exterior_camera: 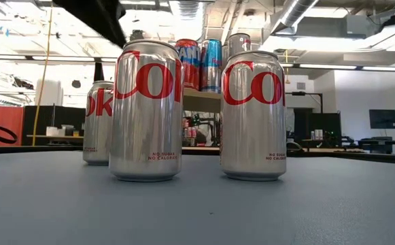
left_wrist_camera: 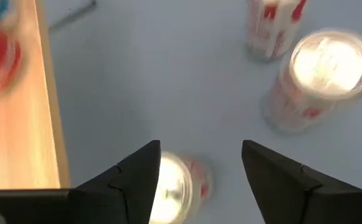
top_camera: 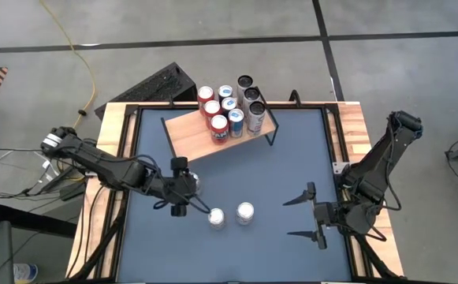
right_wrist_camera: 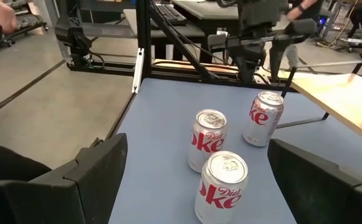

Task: Place canned beverage on shelf
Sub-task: Put the top silver soda can on the shelf

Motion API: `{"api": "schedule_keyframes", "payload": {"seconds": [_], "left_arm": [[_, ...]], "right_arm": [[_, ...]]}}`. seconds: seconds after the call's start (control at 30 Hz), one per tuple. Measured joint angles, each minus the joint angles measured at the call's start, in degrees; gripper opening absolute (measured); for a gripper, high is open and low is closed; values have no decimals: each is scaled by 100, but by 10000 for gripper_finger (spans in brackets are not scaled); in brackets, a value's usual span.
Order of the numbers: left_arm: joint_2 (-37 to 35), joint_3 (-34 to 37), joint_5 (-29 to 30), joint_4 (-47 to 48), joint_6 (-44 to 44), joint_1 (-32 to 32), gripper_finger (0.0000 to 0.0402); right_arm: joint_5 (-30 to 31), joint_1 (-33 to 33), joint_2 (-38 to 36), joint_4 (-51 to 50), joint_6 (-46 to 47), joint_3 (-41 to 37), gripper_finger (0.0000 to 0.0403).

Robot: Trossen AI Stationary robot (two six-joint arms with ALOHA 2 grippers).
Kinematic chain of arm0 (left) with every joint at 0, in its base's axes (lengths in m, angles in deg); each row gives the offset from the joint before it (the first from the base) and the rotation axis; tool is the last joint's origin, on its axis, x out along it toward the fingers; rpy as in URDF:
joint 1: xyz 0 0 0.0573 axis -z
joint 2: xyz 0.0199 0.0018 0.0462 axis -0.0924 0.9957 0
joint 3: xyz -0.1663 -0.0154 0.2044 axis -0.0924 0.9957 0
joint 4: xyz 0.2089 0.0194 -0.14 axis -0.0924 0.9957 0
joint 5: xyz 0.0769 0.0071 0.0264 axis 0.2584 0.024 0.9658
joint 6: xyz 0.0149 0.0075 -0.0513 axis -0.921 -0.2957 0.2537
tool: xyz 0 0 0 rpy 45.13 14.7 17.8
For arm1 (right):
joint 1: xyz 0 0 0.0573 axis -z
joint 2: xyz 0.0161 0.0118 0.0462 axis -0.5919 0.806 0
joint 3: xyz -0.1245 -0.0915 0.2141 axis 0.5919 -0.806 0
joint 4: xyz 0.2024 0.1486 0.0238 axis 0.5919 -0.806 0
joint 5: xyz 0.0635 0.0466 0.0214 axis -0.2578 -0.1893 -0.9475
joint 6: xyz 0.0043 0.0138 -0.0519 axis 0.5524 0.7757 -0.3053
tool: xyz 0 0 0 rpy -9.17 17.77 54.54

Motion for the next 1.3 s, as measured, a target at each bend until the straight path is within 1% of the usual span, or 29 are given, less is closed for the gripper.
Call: {"api": "schedule_keyframes", "payload": {"seconds": [0.1, 0.17, 0.27, 0.37, 0.5, 0.8, 1.03, 1.17, 1.3], "left_arm": [[153, -1, -148, -83, -211, -62, 246], [270, -1, -119, -178, -294, -109, 268], [399, -1, -84, -78, -139, -182, 297], [468, -1, -241, 73, 74, -265, 312], [466, -1, -255, 283, 255, -379, 315], [564, 1, -157, 639, 105, -604, 315], [725, 156, -222, 622, 37, -710, 315], [755, 161, -306, 663, 123, -738, 315], [755, 159, -601, 666, 167, -780, 306]], "right_arm": [[2, 2, 0, -20, 39, 0, 380], [0, 1, 0, -61, 53, 0, 380], [2, 1, 0, -56, 60, 0, 380], [2, 0, 0, -57, 60, 0, 380], [2, 2, 0, -71, 58, 0, 380], [2, 79, 0, -91, 56, 0, 380], [0, 76, 0, -129, 52, 0, 380], [0, 76, -1, -129, 52, 0, 380], [2, 79, 0, -126, 51, 0, 380]]}}
